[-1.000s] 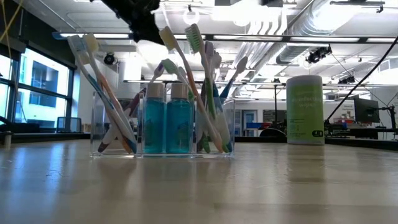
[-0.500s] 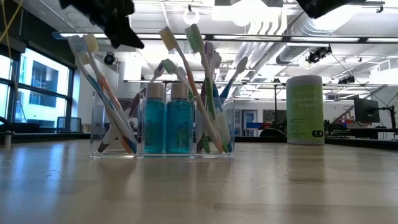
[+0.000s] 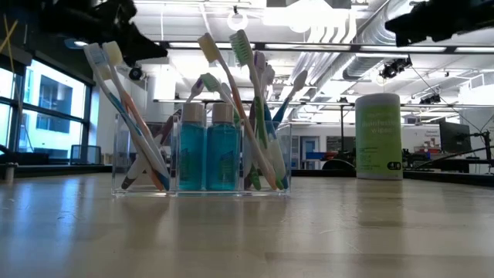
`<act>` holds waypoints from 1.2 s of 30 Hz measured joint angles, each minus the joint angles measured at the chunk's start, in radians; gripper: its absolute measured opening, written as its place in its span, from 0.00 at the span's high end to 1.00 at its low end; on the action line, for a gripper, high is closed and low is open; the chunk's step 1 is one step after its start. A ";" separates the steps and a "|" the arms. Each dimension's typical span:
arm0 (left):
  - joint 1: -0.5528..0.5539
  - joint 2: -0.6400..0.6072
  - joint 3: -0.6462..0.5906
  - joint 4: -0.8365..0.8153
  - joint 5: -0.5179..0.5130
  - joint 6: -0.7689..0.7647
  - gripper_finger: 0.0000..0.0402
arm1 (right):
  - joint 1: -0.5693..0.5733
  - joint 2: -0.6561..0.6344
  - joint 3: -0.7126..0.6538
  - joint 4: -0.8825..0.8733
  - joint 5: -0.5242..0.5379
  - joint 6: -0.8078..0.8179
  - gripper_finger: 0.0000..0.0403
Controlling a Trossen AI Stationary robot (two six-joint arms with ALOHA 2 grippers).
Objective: Pick & Place toothbrushing station
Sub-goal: Return to Home Position
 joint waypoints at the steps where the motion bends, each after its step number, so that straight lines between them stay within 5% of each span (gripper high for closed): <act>1: 0.001 -0.023 -0.028 0.013 -0.013 0.007 1.00 | -0.013 -0.025 -0.014 0.002 -0.003 0.010 0.99; 11: 0.010 -0.233 -0.304 0.248 0.018 -0.158 1.00 | -0.032 -0.149 -0.136 0.133 -0.006 0.139 0.99; 17: -0.031 -0.293 -0.435 0.404 -0.116 -0.223 1.00 | -0.028 -0.150 -0.283 0.342 0.027 0.145 0.99; 22: -0.073 -0.301 -0.485 0.422 -0.146 -0.242 1.00 | -0.028 -0.150 -0.362 0.454 0.044 0.136 0.99; 29: -0.182 -0.301 -0.518 0.411 -0.121 -0.269 1.00 | -0.028 -0.150 -0.403 0.482 0.228 0.168 0.99; 36: -0.281 -0.315 -0.521 0.398 -0.195 -0.270 1.00 | 0.029 -0.150 -0.405 0.511 0.251 0.250 0.99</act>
